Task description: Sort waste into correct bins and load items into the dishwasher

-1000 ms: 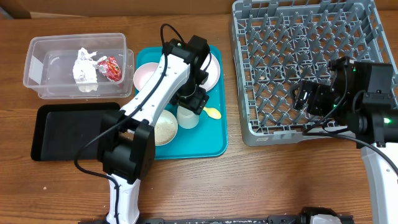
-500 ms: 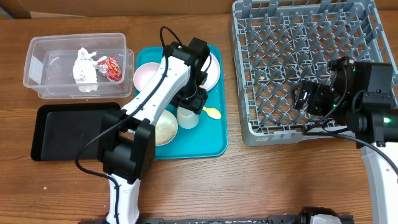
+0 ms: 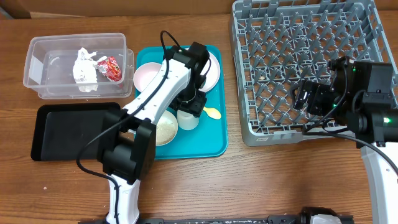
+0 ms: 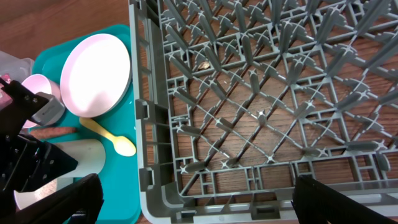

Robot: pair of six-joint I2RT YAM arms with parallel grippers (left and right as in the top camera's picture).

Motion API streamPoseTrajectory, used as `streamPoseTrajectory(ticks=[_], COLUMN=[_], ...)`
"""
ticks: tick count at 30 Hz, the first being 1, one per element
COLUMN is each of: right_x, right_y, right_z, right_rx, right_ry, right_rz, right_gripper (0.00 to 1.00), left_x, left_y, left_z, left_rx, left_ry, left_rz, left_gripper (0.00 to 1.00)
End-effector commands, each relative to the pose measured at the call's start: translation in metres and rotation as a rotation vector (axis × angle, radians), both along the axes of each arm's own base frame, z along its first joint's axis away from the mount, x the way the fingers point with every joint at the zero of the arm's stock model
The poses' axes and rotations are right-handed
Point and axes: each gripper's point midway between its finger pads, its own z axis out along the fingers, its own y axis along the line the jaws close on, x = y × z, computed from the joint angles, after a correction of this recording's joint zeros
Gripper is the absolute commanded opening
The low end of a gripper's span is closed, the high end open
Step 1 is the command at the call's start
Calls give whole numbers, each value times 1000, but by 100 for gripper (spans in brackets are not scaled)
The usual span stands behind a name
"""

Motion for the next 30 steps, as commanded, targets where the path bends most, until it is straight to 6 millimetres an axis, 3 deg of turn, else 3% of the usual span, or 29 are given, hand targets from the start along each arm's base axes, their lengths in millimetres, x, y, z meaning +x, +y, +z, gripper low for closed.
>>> streamPoseTrajectory(ticks=[1,3,7,13,16,25,30], right_x=[3,3,3,6,7,16,24], right_y=[1,1,3,13,24,61,83], right_z=[11,11,11,17,23,38,36], right_rx=[6,7,19,67,118,311,437], right_ry=[-30,-30,-32,-57,-80,-129,-122], right_rz=[1,1,11,50,93,258,362], right_gripper=[100,100,100,100,100,99,89], left_x=[-8,-5,-1,10,14,12,12], left_y=[-2,-3,-7,-20,-28,-43,-47], left_z=[-8,-7,3,44,75,129,158], left_rx=[-4,-10,-31,-157,-289,-731,-968], left_ry=[23,12,4,-1,9,86,89], left_rz=[7,10,13,21,2,-32,-72], left_gripper=[55,49,49,49,48,47,46])
